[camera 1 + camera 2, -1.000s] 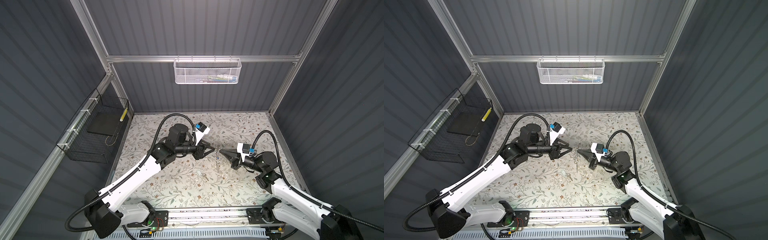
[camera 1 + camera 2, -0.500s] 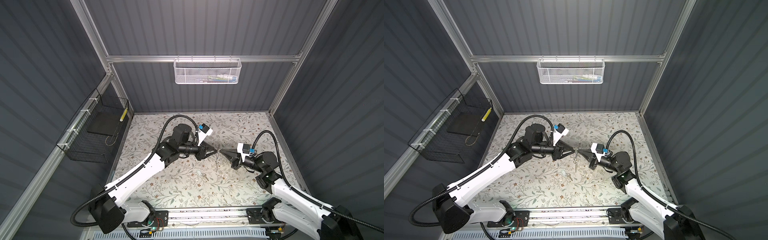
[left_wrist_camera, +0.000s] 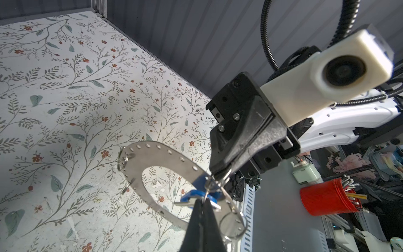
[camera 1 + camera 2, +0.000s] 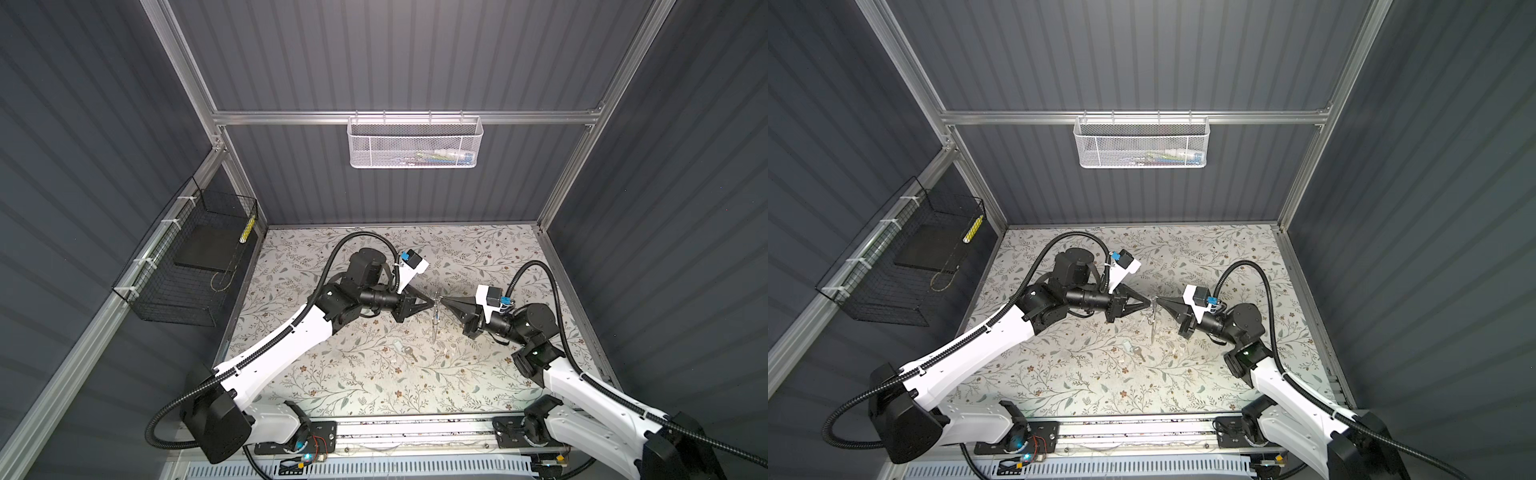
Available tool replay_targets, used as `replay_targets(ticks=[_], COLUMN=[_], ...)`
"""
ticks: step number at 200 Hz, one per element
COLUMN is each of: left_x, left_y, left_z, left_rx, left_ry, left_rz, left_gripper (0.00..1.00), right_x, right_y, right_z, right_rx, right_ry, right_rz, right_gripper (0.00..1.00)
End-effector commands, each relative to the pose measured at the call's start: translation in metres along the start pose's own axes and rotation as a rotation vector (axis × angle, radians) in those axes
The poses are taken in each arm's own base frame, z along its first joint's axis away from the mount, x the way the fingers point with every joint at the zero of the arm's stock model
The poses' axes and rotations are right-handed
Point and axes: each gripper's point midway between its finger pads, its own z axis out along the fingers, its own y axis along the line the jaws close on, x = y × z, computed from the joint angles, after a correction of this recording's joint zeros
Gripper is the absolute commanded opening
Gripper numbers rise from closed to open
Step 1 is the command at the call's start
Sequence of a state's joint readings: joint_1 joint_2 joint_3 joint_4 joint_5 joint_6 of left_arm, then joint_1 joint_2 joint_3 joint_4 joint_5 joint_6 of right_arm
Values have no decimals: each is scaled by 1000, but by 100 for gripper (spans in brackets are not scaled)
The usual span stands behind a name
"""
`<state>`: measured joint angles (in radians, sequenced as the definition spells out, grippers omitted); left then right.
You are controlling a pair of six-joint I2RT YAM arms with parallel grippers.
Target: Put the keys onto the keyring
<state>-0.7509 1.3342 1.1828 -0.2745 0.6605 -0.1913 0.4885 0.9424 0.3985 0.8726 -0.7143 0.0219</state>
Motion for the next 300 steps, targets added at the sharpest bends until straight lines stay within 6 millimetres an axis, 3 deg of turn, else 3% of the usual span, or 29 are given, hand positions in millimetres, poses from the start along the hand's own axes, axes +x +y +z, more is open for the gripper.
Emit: replay_targets(ticks=[1, 57, 128, 165, 175, 194, 229, 262, 300], left_x=[4, 6, 6, -5, -6, -5, -5, -2, -3], left_y=[2, 2, 0, -1, -1, 2, 11, 12, 1], left_z=[4, 10, 19, 22, 22, 19, -6, -32, -42], left_rx=[24, 52, 114, 119, 126, 89, -82, -199, -196], left_ry=[22, 44, 72, 61, 66, 75, 34, 0, -3], left_rz=[-4, -5, -10, 45, 58, 85, 216, 346, 487], left_gripper=[0, 0, 0, 1, 6, 23, 49, 57, 56], right_x=[-29, -37, -34, -29, -28, -26, -22, -20, -23], right_y=[5, 7, 5, 10, 9, 9, 6, 5, 6], right_z=[-2, 1, 4, 6, 6, 5, 3, 3, 4], right_rx=[-17, -54, -59, -94, -90, -85, -74, -80, -92], right_ry=[-99, -152, -132, -125, -124, -117, -108, -101, -114], right_rz=[-62, -42, -19, 9, 12, 11, 15, 24, 34], right_gripper=[0, 0, 0, 0, 0, 0, 0, 0, 0])
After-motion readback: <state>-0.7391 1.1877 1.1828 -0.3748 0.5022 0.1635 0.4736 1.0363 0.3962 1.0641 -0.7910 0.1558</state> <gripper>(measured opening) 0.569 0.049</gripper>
